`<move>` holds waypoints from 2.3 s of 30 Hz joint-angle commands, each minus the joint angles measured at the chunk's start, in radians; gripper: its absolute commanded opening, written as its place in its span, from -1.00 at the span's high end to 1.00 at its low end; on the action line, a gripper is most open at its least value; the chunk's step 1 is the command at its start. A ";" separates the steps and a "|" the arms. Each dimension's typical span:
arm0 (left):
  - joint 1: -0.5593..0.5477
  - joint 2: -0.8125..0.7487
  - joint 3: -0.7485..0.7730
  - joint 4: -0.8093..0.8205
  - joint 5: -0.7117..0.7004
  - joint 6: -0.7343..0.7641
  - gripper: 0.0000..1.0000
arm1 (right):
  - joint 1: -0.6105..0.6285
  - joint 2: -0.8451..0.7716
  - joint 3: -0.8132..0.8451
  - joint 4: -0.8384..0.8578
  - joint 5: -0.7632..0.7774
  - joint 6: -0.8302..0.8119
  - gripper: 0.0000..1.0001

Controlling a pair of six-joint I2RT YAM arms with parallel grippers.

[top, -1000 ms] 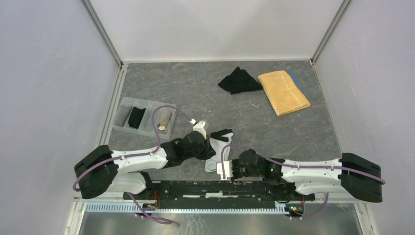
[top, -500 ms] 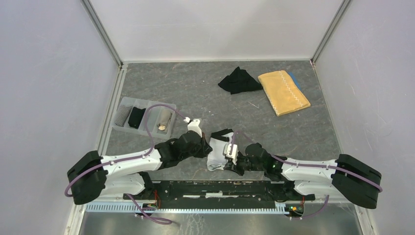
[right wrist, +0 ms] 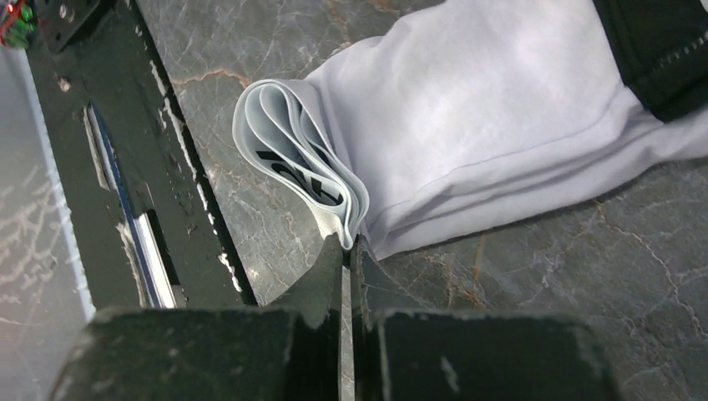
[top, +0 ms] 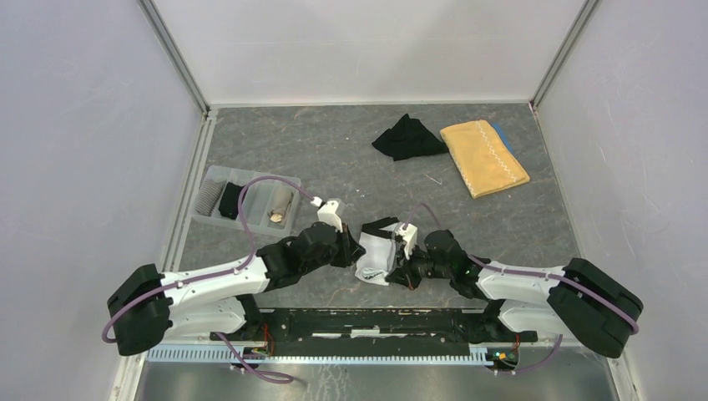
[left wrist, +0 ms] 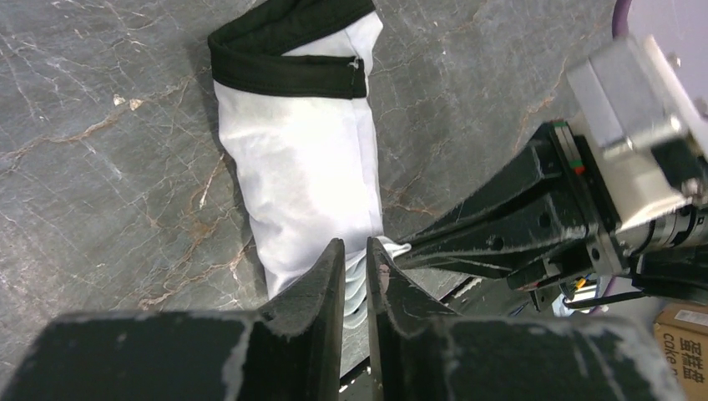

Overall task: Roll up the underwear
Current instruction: Roll the underwear to the center of the board.

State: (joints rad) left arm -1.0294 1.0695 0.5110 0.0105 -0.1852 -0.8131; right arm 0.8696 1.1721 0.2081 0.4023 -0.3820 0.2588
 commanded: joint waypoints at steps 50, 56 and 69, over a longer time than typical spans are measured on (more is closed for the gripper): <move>-0.120 0.354 -0.014 0.178 -0.161 0.035 0.96 | -0.249 0.096 0.176 -0.325 -0.126 0.096 0.46; -0.120 0.393 -0.021 0.181 -0.150 0.017 0.96 | -0.250 -0.009 0.253 -0.439 -0.067 0.019 0.13; -0.121 0.342 -0.070 0.174 -0.155 -0.024 0.96 | -0.200 -0.001 0.310 -0.413 -0.125 0.002 0.55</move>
State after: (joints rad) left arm -1.1496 1.4189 0.4835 0.2565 -0.3145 -0.7982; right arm 0.6418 1.1427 0.4843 -0.0288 -0.4786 0.2783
